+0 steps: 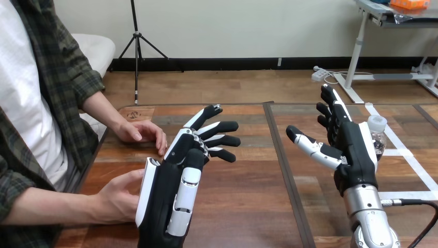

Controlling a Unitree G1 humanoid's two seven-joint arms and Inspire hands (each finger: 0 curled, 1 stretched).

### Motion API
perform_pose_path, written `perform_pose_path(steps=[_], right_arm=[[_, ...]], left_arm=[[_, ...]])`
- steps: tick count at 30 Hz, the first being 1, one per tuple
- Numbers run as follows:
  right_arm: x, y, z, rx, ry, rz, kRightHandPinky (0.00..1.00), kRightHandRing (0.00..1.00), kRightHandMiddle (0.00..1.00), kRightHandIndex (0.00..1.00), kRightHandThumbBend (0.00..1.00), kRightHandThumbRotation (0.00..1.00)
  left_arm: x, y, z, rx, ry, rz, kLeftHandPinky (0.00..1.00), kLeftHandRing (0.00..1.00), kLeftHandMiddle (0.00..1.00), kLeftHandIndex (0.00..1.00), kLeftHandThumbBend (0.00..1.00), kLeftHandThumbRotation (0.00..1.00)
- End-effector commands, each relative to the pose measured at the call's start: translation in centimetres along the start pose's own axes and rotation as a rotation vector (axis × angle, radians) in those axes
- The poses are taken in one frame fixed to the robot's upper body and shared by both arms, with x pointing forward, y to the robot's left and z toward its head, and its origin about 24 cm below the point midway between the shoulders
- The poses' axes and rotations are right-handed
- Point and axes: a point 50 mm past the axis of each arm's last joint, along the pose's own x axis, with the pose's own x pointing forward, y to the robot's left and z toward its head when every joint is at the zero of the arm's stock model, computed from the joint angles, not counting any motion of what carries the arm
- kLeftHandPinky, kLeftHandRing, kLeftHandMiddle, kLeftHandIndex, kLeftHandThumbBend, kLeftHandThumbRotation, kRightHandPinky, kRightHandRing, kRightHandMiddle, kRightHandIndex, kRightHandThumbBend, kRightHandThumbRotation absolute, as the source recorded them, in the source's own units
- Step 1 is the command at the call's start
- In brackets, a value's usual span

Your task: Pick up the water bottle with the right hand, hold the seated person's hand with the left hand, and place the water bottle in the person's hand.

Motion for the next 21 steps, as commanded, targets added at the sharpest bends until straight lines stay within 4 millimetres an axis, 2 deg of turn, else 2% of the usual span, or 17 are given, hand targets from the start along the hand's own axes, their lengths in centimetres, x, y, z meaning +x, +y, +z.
perform_pose_path(steps=[1,12,21], right_arm=[[1.3,0.1,2.3,0.019,-0.119,-0.003,0.95,0.96,0.98,0.96,0.57,0.0],[1.1,-0.3,2.9,0.007,-0.184,-0.029,0.93,0.94,0.96,0.93,0.59,0.0],[1.0,-0.6,3.8,-0.027,-0.268,-0.058,0.86,0.89,0.91,0.88,0.63,0.0]], left_arm=[[1.3,-0.1,0.3,-0.001,-0.057,-0.005,0.54,0.67,0.74,0.84,0.33,1.0],[1.3,-0.1,0.3,0.0,-0.052,0.001,0.54,0.66,0.74,0.84,0.34,1.0],[1.4,-0.2,0.3,-0.006,-0.052,0.001,0.55,0.66,0.74,0.84,0.33,1.0]])
